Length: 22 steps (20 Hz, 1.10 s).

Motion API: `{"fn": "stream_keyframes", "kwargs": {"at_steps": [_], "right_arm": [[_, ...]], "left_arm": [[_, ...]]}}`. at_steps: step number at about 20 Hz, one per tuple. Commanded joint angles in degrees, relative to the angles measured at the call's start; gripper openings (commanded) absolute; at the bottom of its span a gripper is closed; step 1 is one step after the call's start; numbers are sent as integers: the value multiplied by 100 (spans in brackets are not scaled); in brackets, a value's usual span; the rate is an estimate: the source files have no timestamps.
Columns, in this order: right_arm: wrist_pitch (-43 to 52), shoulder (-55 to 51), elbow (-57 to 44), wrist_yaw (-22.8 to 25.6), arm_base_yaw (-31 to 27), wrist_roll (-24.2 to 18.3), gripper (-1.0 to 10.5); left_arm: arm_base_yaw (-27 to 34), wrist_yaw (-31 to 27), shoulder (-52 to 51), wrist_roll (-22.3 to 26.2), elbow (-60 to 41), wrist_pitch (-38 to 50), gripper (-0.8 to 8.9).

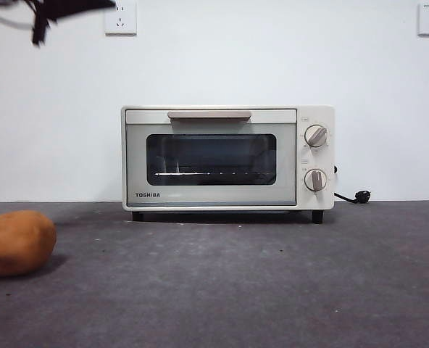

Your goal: Take the eggplant from the table,put the eggplant in the oven

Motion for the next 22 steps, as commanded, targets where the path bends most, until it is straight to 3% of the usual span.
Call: {"fn": "stream_keyframes", "kwargs": {"at_steps": [1, 14, 22], "right_arm": [[-109, -2, -4, -2, 4, -2, -2], [417, -2, -4, -2, 4, 205, -2], [730, -2, -4, 2, 4, 452, -2]], "left_arm": [[-28, -234, -455, 341, 17, -439, -7], [-31, -2697, -2496, 2059, 17, -3565, -7], [-28, -3779, -3222, 2643, 17, -4605, -7]]}}
